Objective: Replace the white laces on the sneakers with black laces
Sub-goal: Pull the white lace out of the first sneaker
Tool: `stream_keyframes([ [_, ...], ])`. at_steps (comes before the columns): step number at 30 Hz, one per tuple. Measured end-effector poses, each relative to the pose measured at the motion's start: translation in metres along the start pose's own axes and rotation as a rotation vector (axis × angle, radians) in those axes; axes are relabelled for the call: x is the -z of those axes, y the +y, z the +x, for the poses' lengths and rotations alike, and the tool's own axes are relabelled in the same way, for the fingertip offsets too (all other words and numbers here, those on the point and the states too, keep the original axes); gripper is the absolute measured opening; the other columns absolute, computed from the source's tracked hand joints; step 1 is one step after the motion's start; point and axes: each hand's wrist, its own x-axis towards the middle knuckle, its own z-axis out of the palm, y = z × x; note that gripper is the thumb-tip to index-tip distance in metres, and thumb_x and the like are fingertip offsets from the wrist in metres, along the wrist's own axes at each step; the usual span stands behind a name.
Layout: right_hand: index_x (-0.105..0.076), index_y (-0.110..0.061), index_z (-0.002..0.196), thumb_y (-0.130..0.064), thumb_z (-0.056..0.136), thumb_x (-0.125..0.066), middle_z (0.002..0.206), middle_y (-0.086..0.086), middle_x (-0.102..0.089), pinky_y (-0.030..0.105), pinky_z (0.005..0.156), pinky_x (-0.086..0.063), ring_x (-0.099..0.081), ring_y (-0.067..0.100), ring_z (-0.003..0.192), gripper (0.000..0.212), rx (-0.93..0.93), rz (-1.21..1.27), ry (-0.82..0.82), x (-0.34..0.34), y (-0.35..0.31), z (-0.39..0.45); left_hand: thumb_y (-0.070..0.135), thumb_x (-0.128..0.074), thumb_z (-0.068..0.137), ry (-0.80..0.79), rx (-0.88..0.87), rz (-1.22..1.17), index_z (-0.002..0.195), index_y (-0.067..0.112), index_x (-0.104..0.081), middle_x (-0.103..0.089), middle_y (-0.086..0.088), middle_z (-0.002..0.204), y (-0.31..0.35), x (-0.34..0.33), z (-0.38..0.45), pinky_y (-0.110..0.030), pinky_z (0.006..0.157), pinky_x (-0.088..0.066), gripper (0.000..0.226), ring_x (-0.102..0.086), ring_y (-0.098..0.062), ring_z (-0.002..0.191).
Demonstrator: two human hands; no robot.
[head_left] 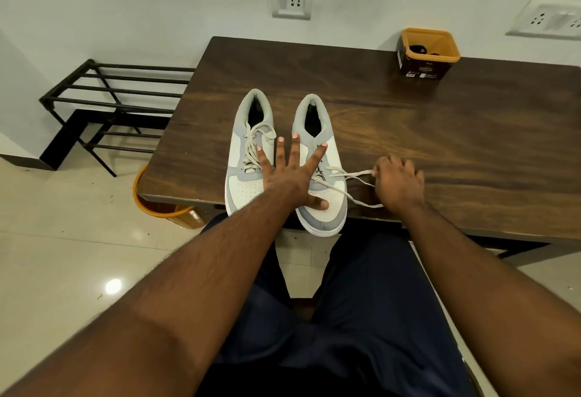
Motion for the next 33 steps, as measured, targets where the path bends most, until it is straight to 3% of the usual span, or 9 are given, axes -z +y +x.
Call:
stream_keyframes([
  [6,-0.060,-0.018,0.109,-0.030,0.098,-0.046,0.132,0.008,-0.048,0.048,0.096,-0.034,-0.042,0.035,0.120,0.021,-0.103,0.094,-0.024,0.009,-0.001,0.013,0.079,-0.065,0.065,0.002,0.005,-0.001,0.143,0.047,0.031,0.037,-0.010,0.155,0.001,0.001,-0.001,-0.070,0.103,0.020,0.127,0.035,-0.038,0.140],
  [11,-0.062,-0.027,0.111,-0.034,0.088,-0.065,0.143,-0.006,-0.043,0.046,0.101,-0.030,-0.035,0.027,0.130,0.025,0.164,0.281,0.035,0.011,-0.024,0.001,0.080,-0.064,0.065,0.004,0.006,-0.006,0.141,0.048,0.033,0.037,-0.010,0.155,0.000,0.000,0.001,-0.072,0.105,0.019,0.127,0.035,-0.039,0.140],
  [14,-0.067,-0.025,0.105,-0.032,0.090,-0.062,0.143,-0.009,-0.045,0.044,0.100,-0.028,-0.033,0.023,0.131,0.017,0.296,0.255,0.025,0.003,-0.040,-0.006,0.080,-0.063,0.066,0.004,0.005,-0.007,0.142,0.048,0.032,0.037,-0.010,0.155,0.000,0.000,-0.001,-0.072,0.104,0.019,0.126,0.034,-0.039,0.141],
  [19,-0.065,-0.018,0.103,-0.028,0.093,-0.056,0.136,-0.005,-0.051,0.043,0.094,-0.033,-0.040,0.023,0.124,0.016,0.366,0.199,0.100,-0.004,-0.046,-0.010,0.080,-0.062,0.066,0.015,0.007,-0.012,0.142,0.048,0.032,0.036,-0.010,0.156,0.000,-0.001,-0.001,-0.071,0.103,0.019,0.125,0.033,-0.040,0.141],
  [22,-0.062,-0.015,0.102,-0.025,0.094,-0.053,0.132,0.001,-0.053,0.043,0.087,-0.037,-0.048,0.028,0.112,0.016,0.398,0.141,0.157,-0.006,-0.046,-0.014,0.080,-0.062,0.066,0.020,0.004,-0.006,0.142,0.047,0.032,0.036,-0.010,0.156,0.000,-0.001,-0.002,-0.071,0.103,0.019,0.126,0.034,-0.039,0.141],
  [25,-0.057,-0.009,0.096,-0.022,0.092,-0.042,0.111,0.011,-0.054,0.043,0.074,-0.044,-0.051,0.029,0.088,0.020,0.360,0.262,0.276,0.002,-0.042,-0.014,0.079,-0.063,0.066,0.019,0.003,-0.001,0.142,0.047,0.032,0.036,-0.011,0.155,0.000,0.000,-0.001,-0.071,0.102,0.020,0.126,0.036,-0.039,0.139],
  [28,-0.054,-0.006,0.092,-0.008,0.093,-0.045,0.105,0.015,-0.049,0.039,0.070,-0.042,-0.052,0.029,0.083,0.009,0.181,0.500,0.407,0.023,-0.027,0.000,0.079,-0.064,0.065,0.014,-0.003,-0.013,0.143,0.046,0.031,0.036,-0.011,0.156,-0.001,0.000,-0.002,-0.071,0.102,0.020,0.127,0.037,-0.038,0.139],
  [31,-0.060,-0.010,0.089,-0.011,0.092,-0.056,0.101,0.010,-0.055,0.035,0.076,-0.044,-0.055,0.025,0.086,0.005,0.078,0.513,0.361,0.044,-0.010,0.023,0.080,-0.064,0.065,0.018,-0.005,-0.022,0.143,0.047,0.031,0.035,-0.010,0.156,-0.003,-0.002,-0.001,-0.070,0.102,0.021,0.127,0.037,-0.039,0.139],
  [33,-0.064,-0.011,0.088,-0.012,0.091,-0.058,0.092,0.007,-0.061,0.028,0.072,-0.041,-0.057,0.022,0.083,0.007,-0.107,0.617,0.316,0.052,-0.004,0.038,0.079,-0.065,0.065,0.029,-0.014,-0.026,0.143,0.047,0.030,0.033,-0.011,0.157,-0.001,-0.001,0.000,-0.070,0.104,0.019,0.127,0.035,-0.038,0.141],
])
